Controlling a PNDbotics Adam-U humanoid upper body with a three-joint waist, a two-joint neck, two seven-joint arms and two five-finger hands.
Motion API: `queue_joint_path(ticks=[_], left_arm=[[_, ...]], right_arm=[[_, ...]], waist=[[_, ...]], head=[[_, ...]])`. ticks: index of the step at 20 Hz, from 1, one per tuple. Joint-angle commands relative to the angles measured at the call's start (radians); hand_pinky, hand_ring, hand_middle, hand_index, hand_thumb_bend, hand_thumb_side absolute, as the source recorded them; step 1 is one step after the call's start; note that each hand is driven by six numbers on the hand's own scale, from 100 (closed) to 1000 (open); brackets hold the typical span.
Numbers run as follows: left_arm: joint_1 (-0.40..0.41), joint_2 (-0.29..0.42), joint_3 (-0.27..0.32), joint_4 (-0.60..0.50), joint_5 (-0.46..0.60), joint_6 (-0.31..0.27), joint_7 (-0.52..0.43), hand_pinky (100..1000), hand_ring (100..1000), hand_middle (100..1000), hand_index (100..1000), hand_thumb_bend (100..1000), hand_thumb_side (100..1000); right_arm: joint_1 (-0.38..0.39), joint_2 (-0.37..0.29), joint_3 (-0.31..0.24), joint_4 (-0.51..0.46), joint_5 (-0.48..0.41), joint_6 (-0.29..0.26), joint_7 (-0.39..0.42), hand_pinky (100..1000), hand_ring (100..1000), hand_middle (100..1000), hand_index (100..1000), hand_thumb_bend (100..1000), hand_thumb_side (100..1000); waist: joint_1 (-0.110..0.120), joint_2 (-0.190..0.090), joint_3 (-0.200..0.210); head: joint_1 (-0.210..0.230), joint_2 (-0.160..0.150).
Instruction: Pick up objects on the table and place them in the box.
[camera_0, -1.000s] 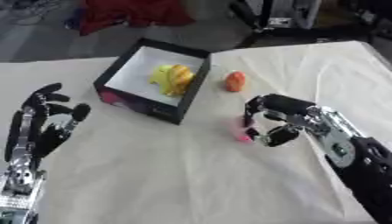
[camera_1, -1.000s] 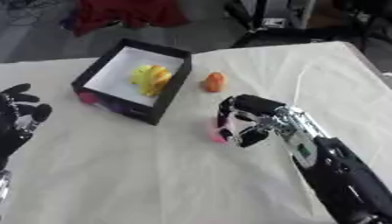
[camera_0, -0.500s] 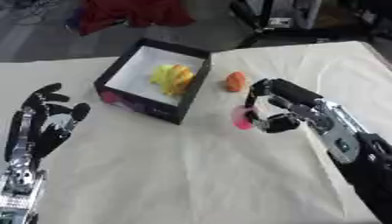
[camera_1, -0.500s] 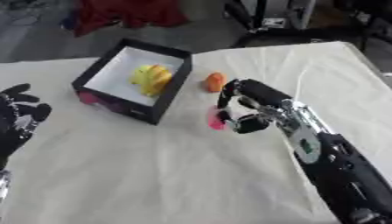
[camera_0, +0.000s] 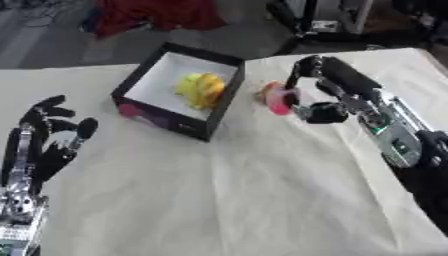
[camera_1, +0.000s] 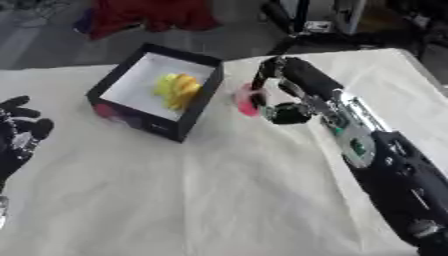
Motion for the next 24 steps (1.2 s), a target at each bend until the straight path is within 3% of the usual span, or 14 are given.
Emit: queue_joint_path(ticks=[1, 8, 15, 19, 24], left_arm=[[-0.029, -0.003, -0.007, -0.019, 0.004, -0.003, -0.010, 741, 540, 589, 820, 922, 656], [-0.083, -0.027, -0.038, -0.021, 0.008, -0.011, -0.039, 741, 539, 588, 820, 925, 654], [-0.128, -0.042, -0.064, -0.029, 0.015, -0.019, -0.065, 741, 537, 586, 819, 929, 654], [-0.148, -0.047, -0.074, -0.031, 0.018, -0.022, -0.075, 741, 537, 586, 819, 930, 654], [-0.160, -0.049, -0.079, -0.032, 0.021, -0.024, -0.080, 741, 536, 585, 819, 932, 653]], right_arm=[[-0.055, -0.046, -0.027, -0.020, -0.027, 0.018, -0.004, 789, 634, 504, 187, 100, 100], [-0.151, -0.051, -0.055, 0.045, -0.056, 0.044, -0.006, 792, 635, 506, 192, 100, 100], [-0.201, -0.005, -0.090, 0.195, -0.036, 0.029, -0.003, 804, 648, 522, 227, 100, 100], [-0.221, 0.010, -0.116, 0.276, -0.006, 0.027, -0.031, 806, 655, 533, 281, 100, 100], [-0.232, 0.022, -0.120, 0.301, 0.027, 0.016, -0.059, 808, 664, 550, 379, 100, 100]], waist=[[0.018, 0.006, 0.022], [0.027, 0.029, 0.121], [0.020, 0.059, 0.197], [0.014, 0.072, 0.229], [0.012, 0.079, 0.245]], head=[[-0.031, -0.002], [-0.126, -0.002], [-0.210, -0.002], [-0.234, -0.002], [-0.244, -0.002]])
